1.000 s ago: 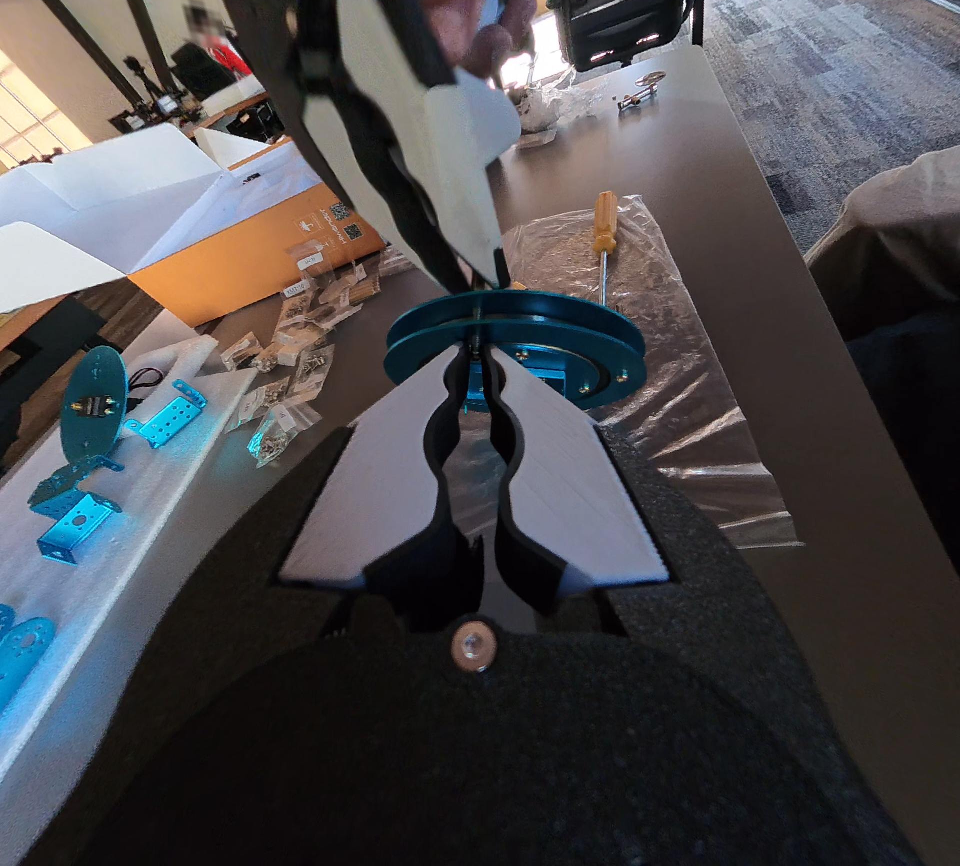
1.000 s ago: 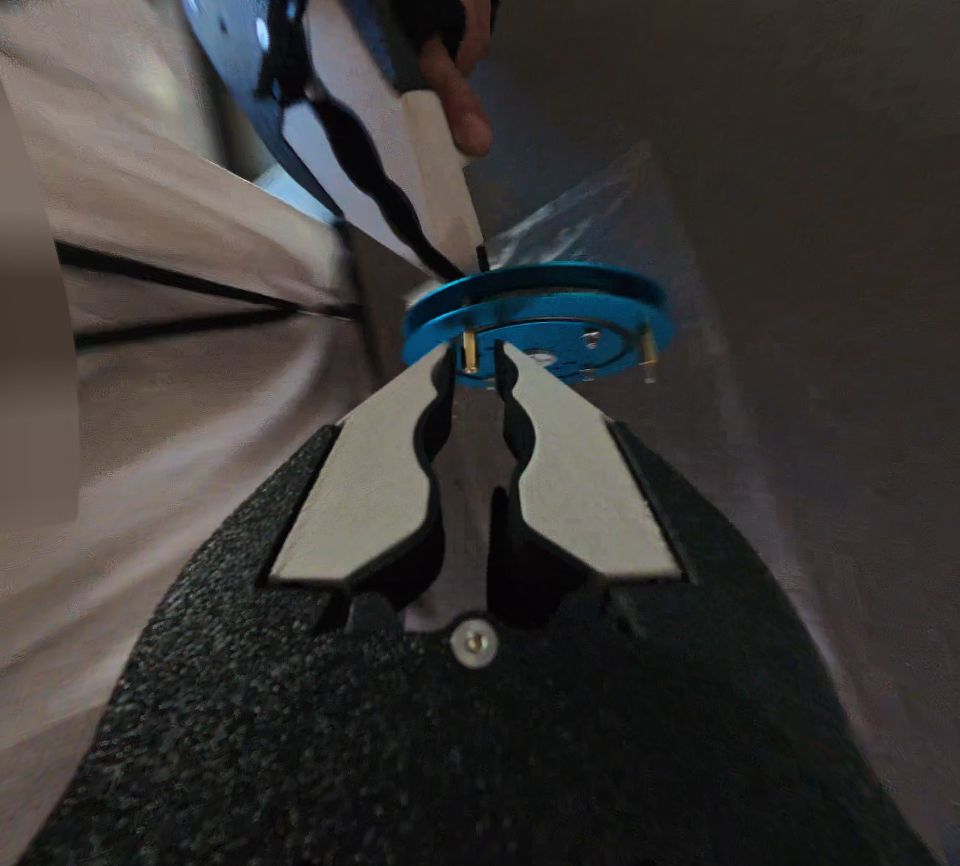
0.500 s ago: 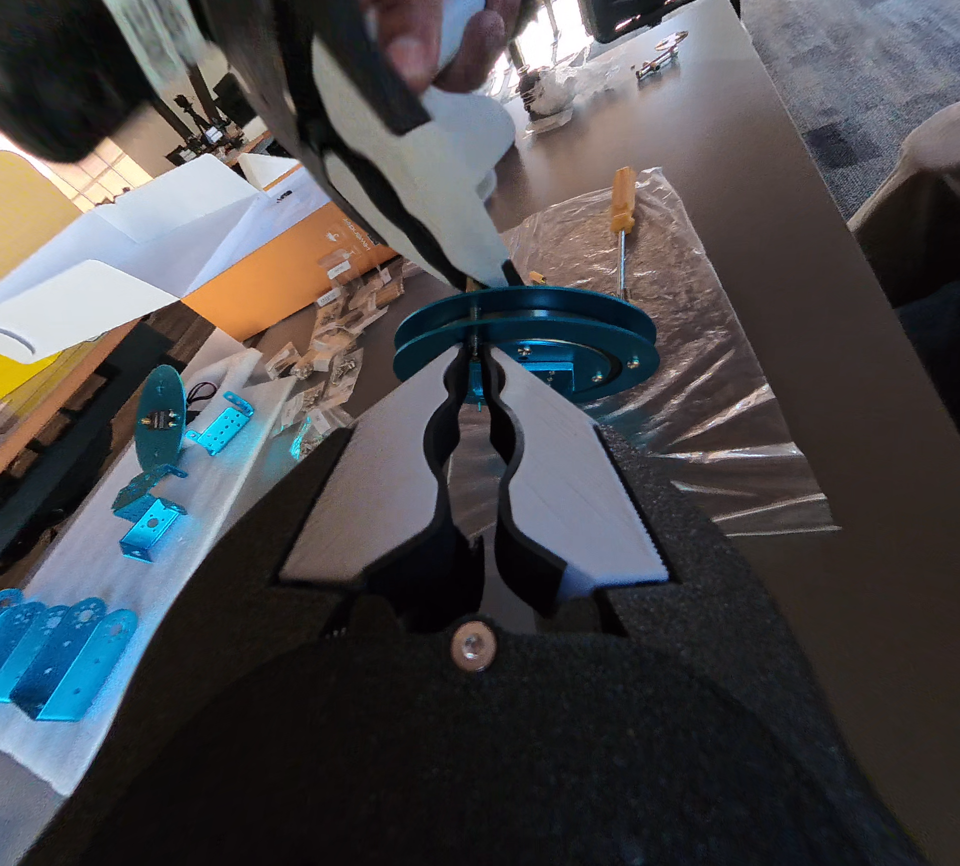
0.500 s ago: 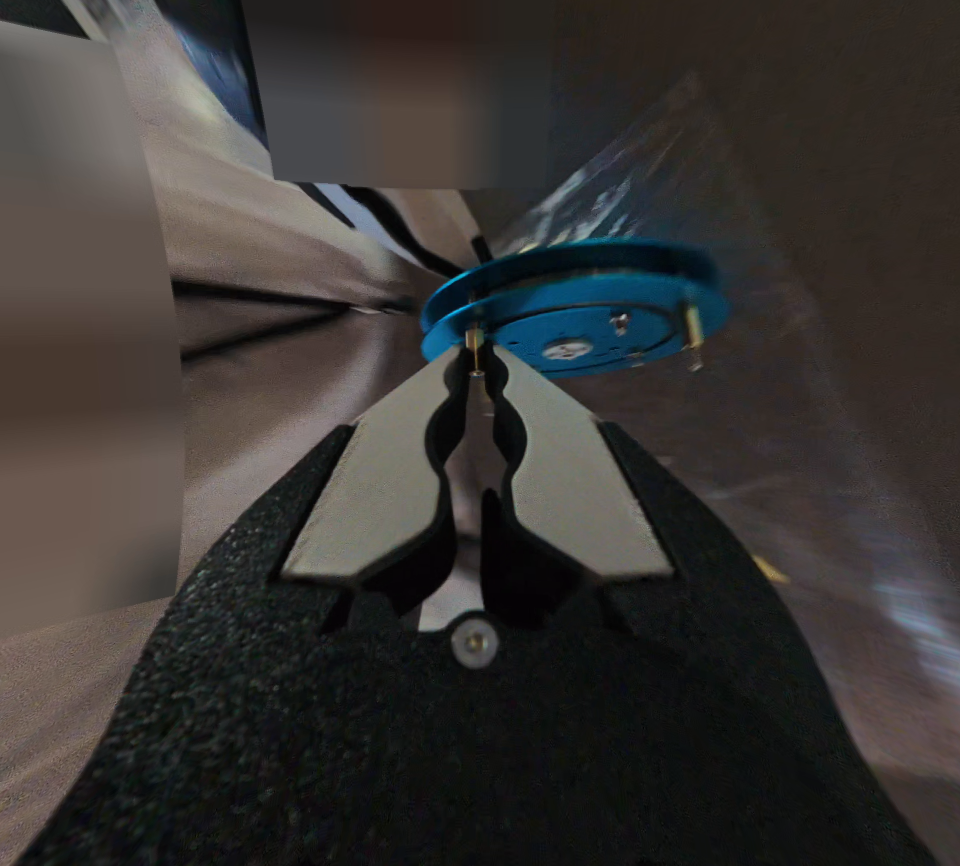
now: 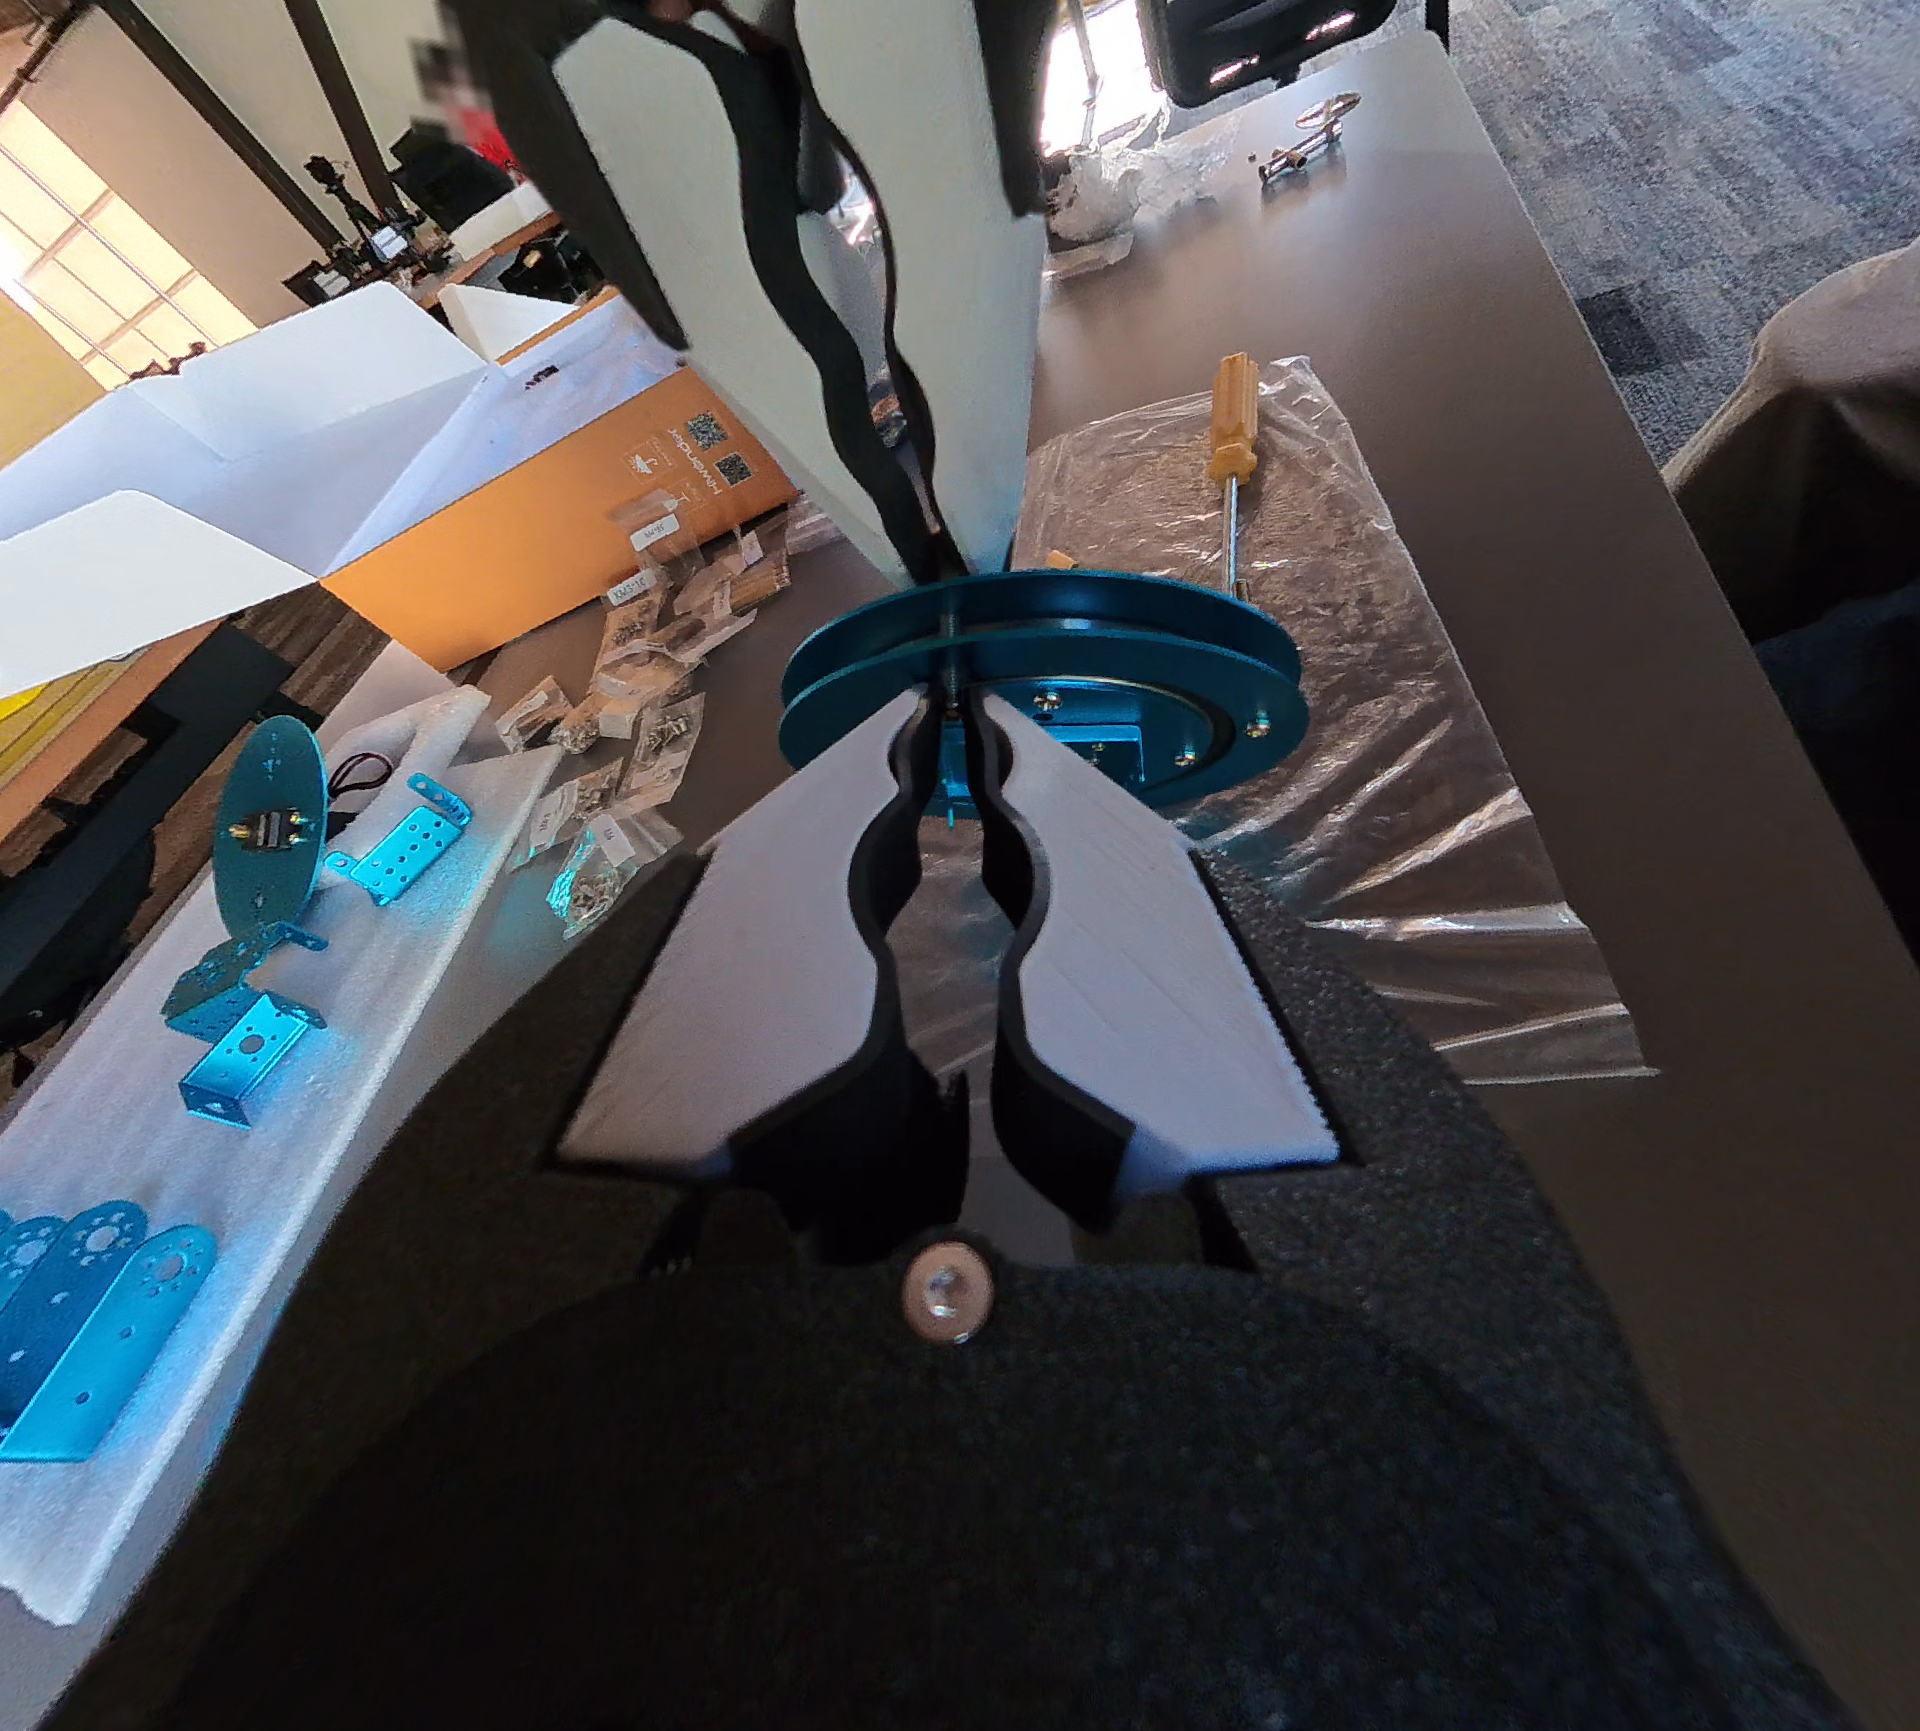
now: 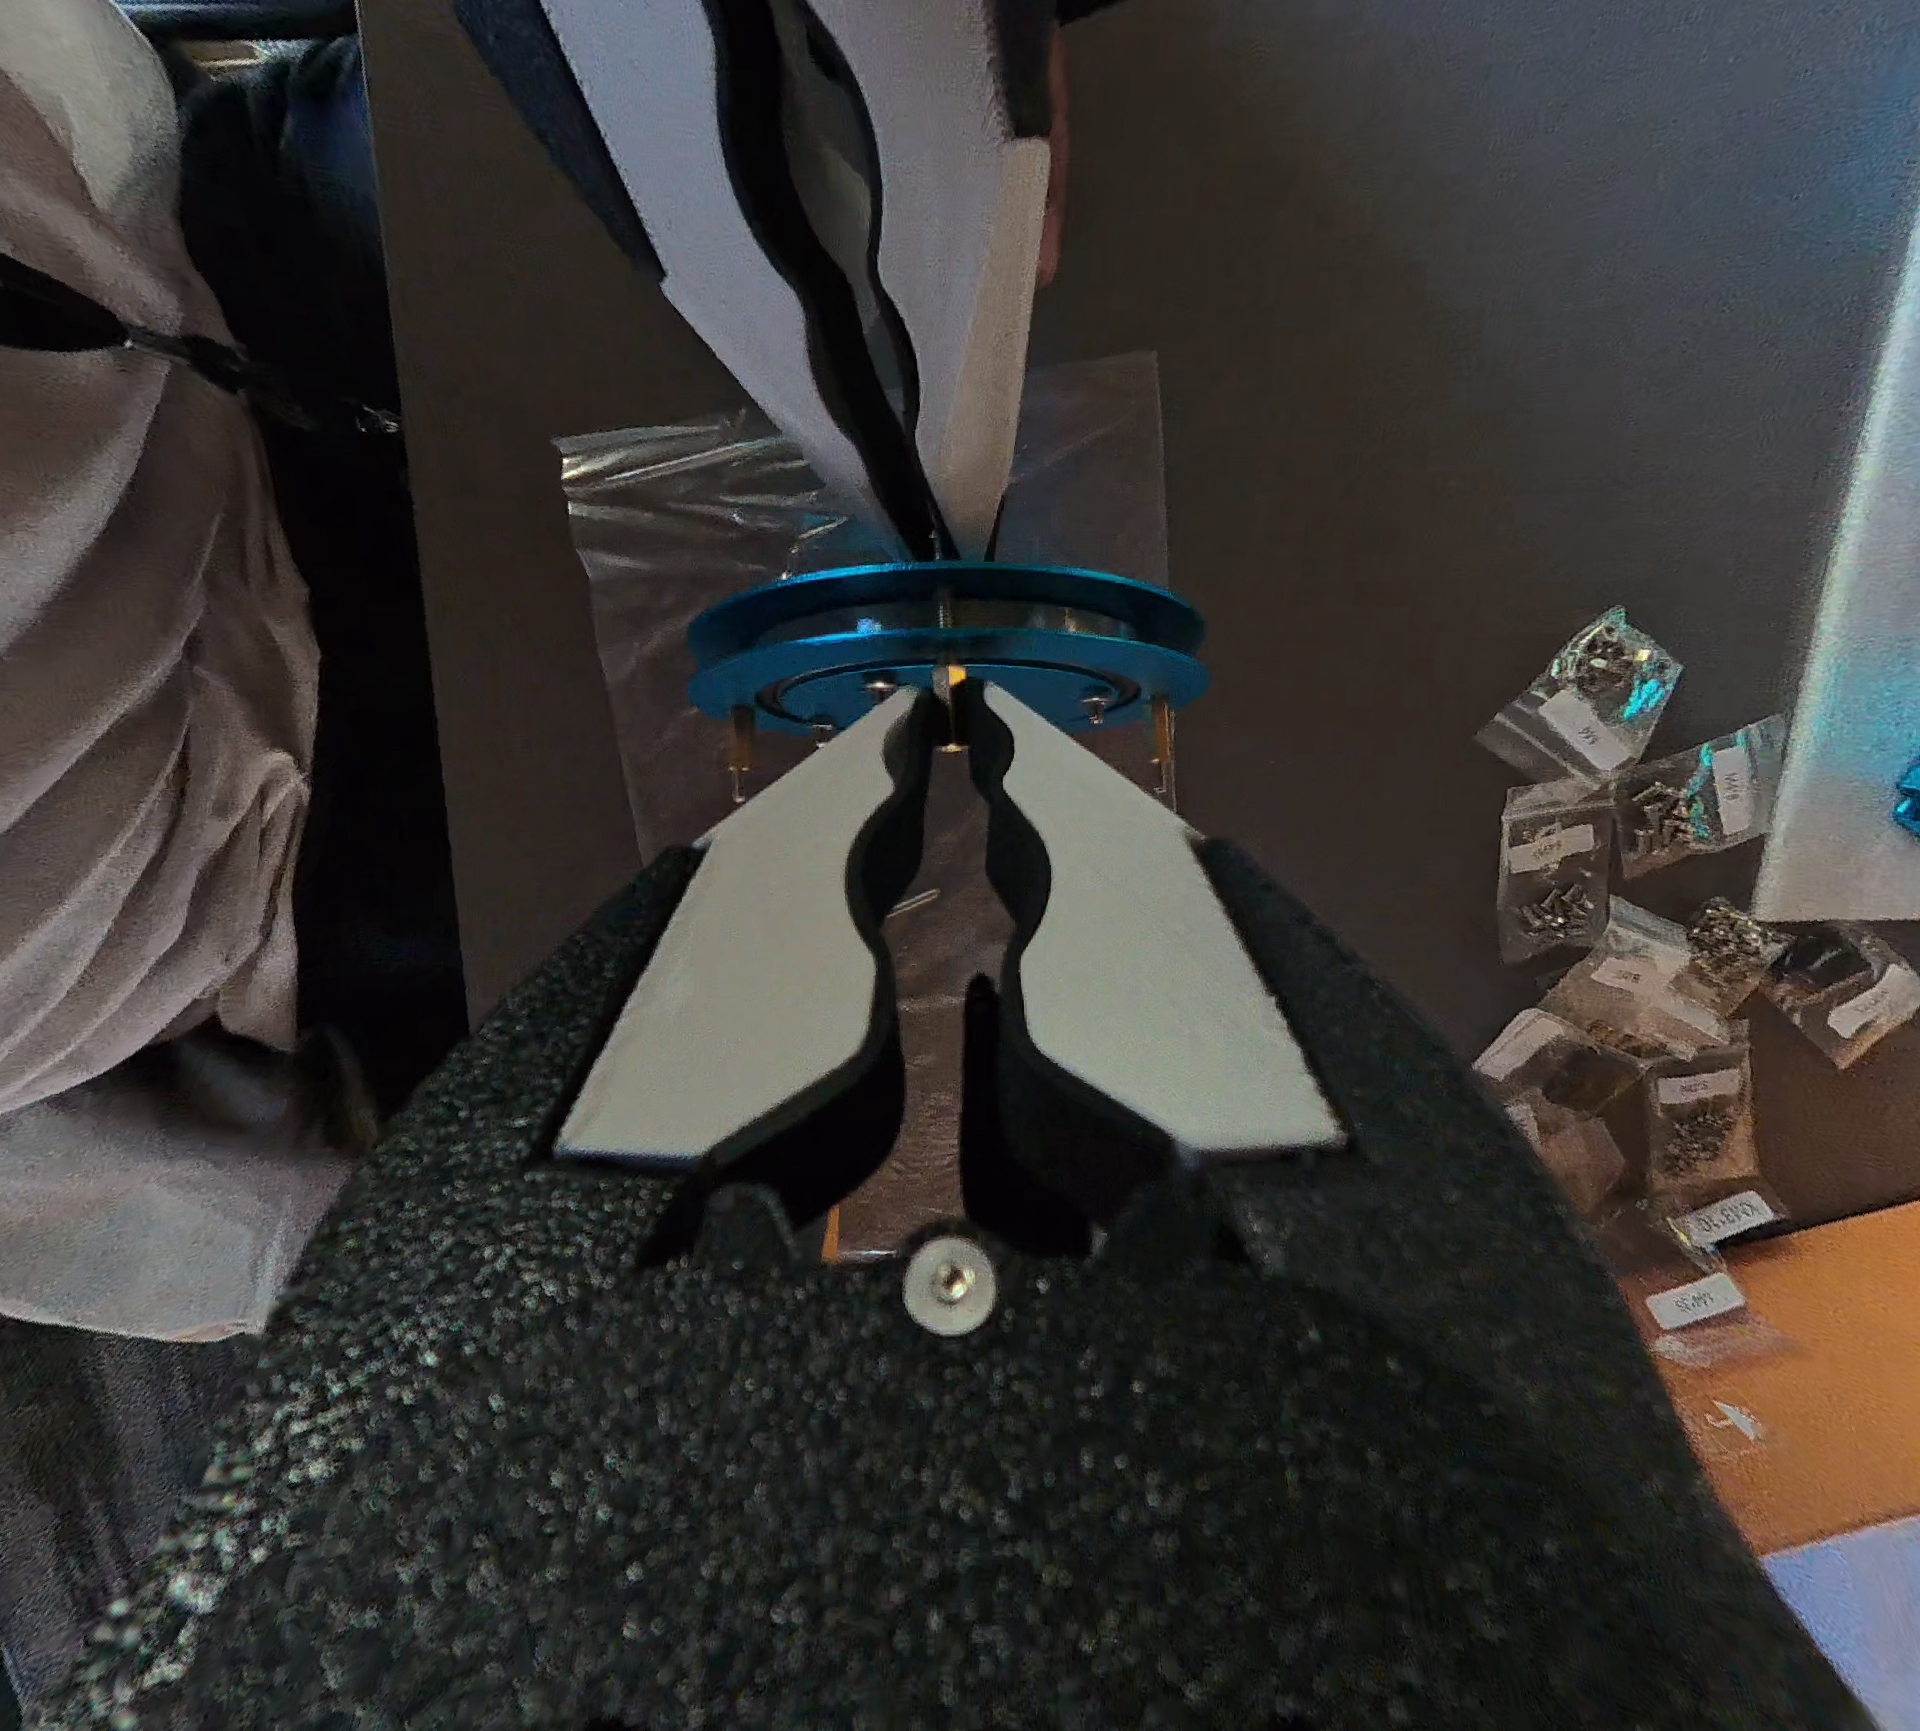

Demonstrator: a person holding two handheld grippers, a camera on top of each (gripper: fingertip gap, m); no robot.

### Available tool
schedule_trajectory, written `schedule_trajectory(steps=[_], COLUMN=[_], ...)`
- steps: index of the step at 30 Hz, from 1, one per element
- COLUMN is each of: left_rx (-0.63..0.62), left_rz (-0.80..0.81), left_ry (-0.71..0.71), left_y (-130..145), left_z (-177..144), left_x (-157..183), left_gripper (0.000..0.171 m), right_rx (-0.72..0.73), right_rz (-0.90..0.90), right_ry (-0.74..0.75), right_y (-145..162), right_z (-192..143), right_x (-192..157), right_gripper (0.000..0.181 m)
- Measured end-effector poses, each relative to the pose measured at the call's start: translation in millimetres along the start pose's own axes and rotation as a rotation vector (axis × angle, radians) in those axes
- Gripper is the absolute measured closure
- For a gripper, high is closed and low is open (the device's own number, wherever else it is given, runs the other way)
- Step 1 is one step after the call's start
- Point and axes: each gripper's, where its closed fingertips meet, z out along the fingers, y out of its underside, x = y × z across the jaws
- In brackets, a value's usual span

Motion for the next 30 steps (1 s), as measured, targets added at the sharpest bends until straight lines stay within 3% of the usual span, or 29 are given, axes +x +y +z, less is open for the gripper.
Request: schedule_trajectory(steps=[3,6,8,9,11,14,17,19,21,23,26,28,29,30], left_rx=[0.002,0.002,0.004,0.007,0.012,0.014,0.012,0.011,0.009,0.013,0.005,0.009,0.014,0.016], left_rz=[0.014,0.04,0.043,0.04,0.039,0.016,-0.013,-0.009,0.004,0.04,0.088,0.08,0.082,0.082], left_ry=[0.003,-0.014,-0.015,-0.011,0.0,0.013,0.019,0.017,0.015,0.011,-0.02,-0.012,-0.006,0.0], left_y=[-0.2,-0.6,-1.0,-1.6,-3.0,-3.8,-2.7,-2.6,-2.2,-3.4,-3.3,-3.2,-3.8,-4.6], left_z=[-1.0,-0.9,-0.7,-0.6,-0.5,0.1,0.0,0.1,-0.7,-1.4,-1.0,-1.3,-1.6,-1.6], left_x=[2.1,2.7,2.9,3.8,5.8,6.5,4.8,4.6,5.1,8.4,7.7,8.0,9.5,10.9], left_gripper=[0.168,0.168,0.168,0.168,0.168,0.168,0.168,0.168,0.168,0.168,0.168,0.168,0.168,0.168], right_rx=[0.007,0.076,0.145,0.166,0.187,0.132,0.041,-0.001,-0.019,-0.011,0.08,0.151,0.167,0.178], right_rz=[0.173,0.721,0.982,1.028,0.882,0.453,0.117,0.007,0.001,0.196,0.777,1.066,1.104,1.061], right_ry=[-0.166,-0.638,-0.923,-0.982,-0.851,-0.386,-0.046,0.061,0.051,-0.151,-0.688,-1.011,-1.074,-1.046], right_y=[-1.3,-5.7,-7.9,-8.1,-5.9,1.5,4.2,3.6,2.5,2.1,-2.5,-6.6,-6.9,-6.2], right_z=[0.3,-2.7,-5.7,-6.7,-6.0,-4.1,-4.7,-2.3,-1.5,-1.3,-4.5,-7.8,-8.7,-8.7], right_x=[-7.9,-18.6,-19.5,-20.0,-20.1,-12.5,-7.2,-5.6,-6.5,-14.6,-22.1,-23.0,-24.5,-26.0], right_gripper=[0.177,0.178,0.178,0.177,0.177,0.162,0.171,0.177,0.177,0.177,0.178,0.177,0.177,0.176])
